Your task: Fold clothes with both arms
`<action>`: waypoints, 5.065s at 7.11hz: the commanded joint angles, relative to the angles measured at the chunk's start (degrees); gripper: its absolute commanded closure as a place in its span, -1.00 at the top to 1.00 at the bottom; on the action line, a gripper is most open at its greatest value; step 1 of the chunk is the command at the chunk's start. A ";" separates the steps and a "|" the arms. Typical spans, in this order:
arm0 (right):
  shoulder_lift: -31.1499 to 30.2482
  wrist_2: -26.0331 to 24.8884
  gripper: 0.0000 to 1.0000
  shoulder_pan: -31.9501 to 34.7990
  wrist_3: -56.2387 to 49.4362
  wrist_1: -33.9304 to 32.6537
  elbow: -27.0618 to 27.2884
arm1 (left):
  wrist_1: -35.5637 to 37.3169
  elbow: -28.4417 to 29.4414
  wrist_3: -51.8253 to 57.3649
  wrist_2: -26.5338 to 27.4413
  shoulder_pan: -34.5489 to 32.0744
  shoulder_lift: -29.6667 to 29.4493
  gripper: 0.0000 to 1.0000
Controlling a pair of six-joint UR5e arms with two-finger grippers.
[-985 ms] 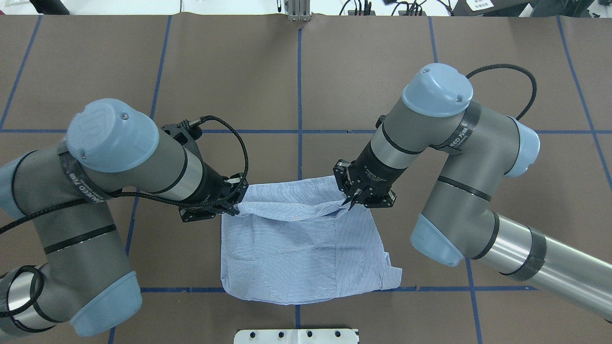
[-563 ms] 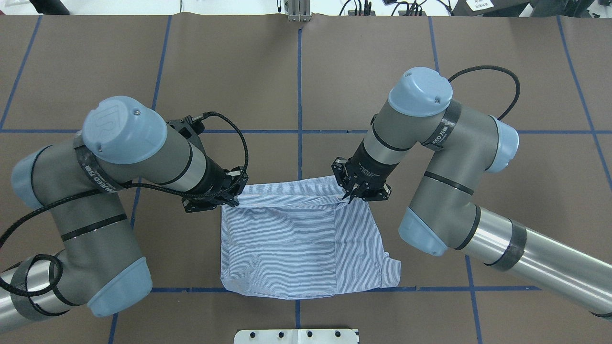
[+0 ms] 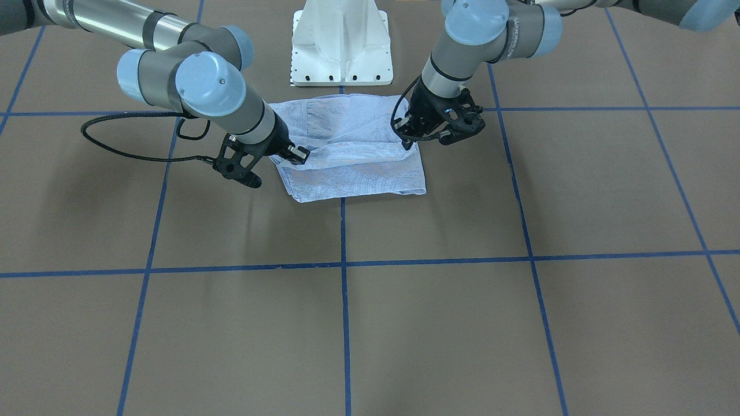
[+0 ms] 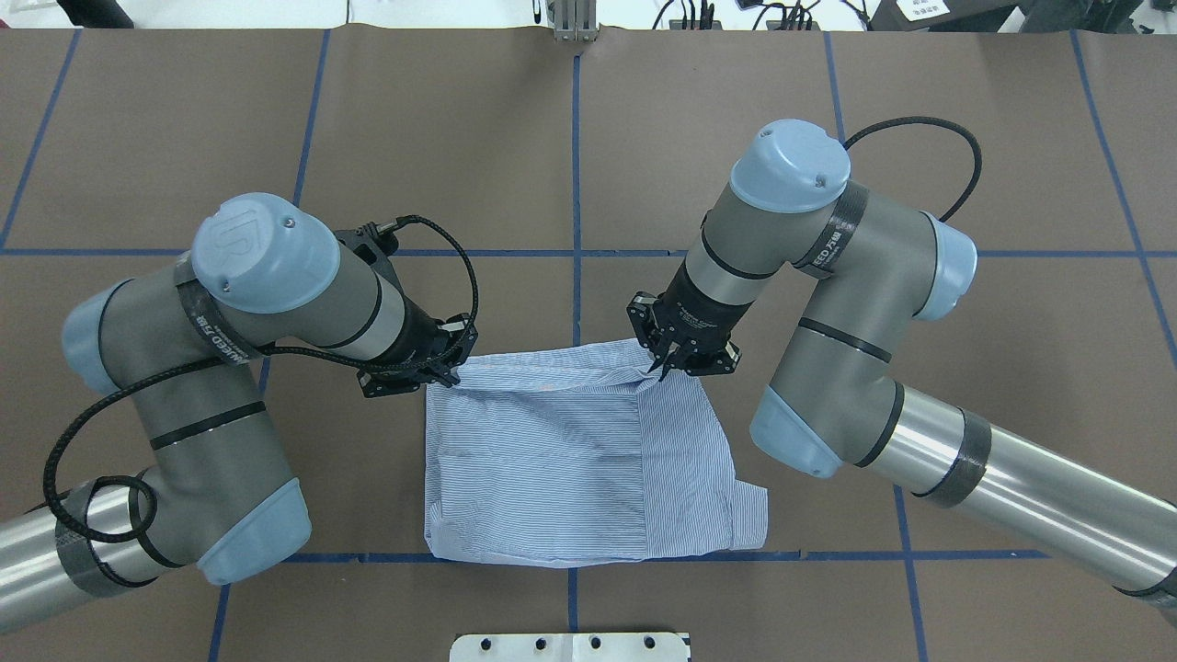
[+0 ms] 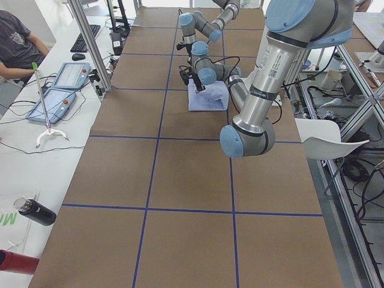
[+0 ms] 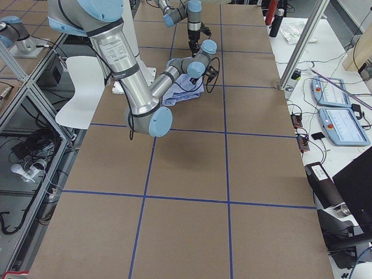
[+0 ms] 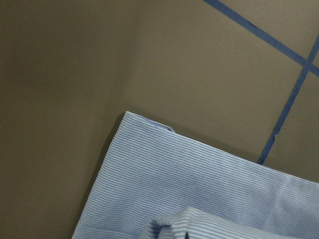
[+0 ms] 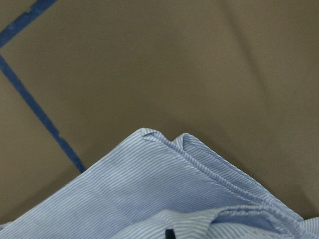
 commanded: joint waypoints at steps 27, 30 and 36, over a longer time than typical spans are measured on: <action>12.64 -19.62 0.99 1.84 -28.51 5.55 -19.55 | 8.51 -5.92 7.61 2.10 -8.67 1.74 0.99; 7.57 -15.57 1.00 10.10 -36.31 4.94 -14.73 | 8.42 -5.92 17.94 0.71 -14.54 4.00 0.99; -7.02 -4.17 1.00 31.61 -75.23 -11.56 -2.16 | 8.50 -4.87 80.09 -7.92 -43.95 20.08 0.99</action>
